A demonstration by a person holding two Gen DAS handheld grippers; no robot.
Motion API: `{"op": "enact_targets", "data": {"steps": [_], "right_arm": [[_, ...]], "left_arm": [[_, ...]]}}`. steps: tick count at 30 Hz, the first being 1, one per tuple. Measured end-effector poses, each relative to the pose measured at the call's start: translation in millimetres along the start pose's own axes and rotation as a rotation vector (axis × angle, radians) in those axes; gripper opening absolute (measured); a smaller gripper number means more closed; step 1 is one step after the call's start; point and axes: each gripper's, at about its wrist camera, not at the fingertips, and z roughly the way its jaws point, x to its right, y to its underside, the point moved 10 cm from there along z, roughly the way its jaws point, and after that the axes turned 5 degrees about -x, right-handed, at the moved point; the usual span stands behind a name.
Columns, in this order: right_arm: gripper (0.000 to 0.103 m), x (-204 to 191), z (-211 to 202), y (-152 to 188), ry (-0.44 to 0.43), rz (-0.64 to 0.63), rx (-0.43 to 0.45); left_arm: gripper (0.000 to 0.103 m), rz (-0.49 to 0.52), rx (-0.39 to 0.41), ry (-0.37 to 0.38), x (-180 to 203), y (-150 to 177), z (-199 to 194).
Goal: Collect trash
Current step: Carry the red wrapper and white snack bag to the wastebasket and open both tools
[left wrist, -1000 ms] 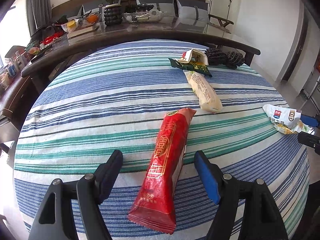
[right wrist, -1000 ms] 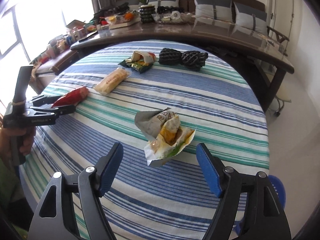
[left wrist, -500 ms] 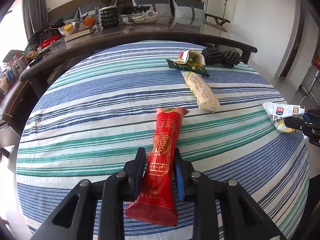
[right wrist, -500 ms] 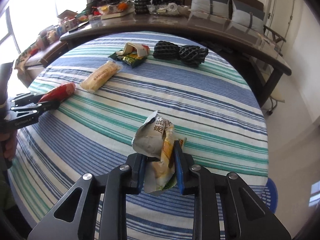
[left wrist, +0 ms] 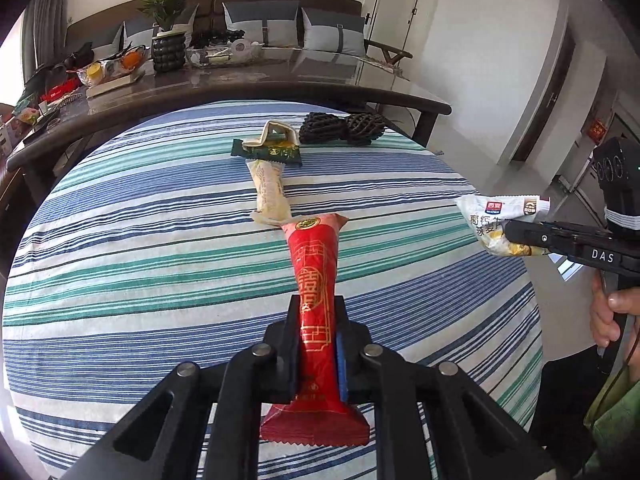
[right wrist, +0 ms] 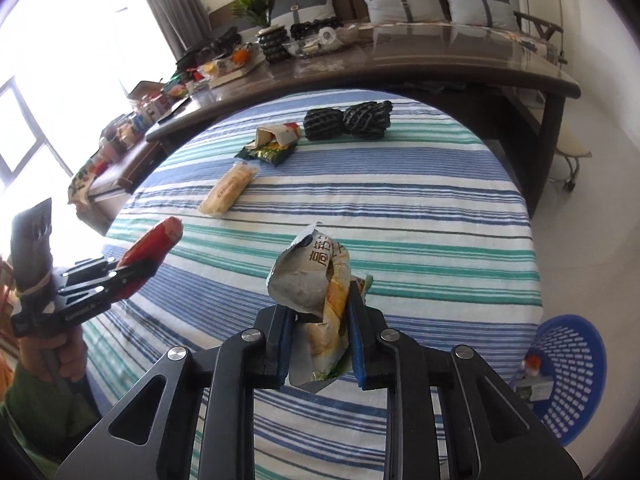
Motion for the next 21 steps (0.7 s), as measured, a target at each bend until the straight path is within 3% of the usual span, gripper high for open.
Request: {"op": "enact_targets", "data": {"steps": [7, 16, 21], "right_arm": [[0.023, 54, -51, -3, 0.047, 0.07, 0.06], [0.023, 186, -122, 15, 0.22, 0.245, 0.1], [0.023, 254, -134, 49, 0.33, 0.332, 0.11]], "left_arm": [[0.013, 0.087, 0.008, 0.111, 104, -23, -2], [0.013, 0.216, -0.024, 0.257, 254, -40, 30], [0.013, 0.261, -0.055, 0.288, 320, -38, 62]]}}
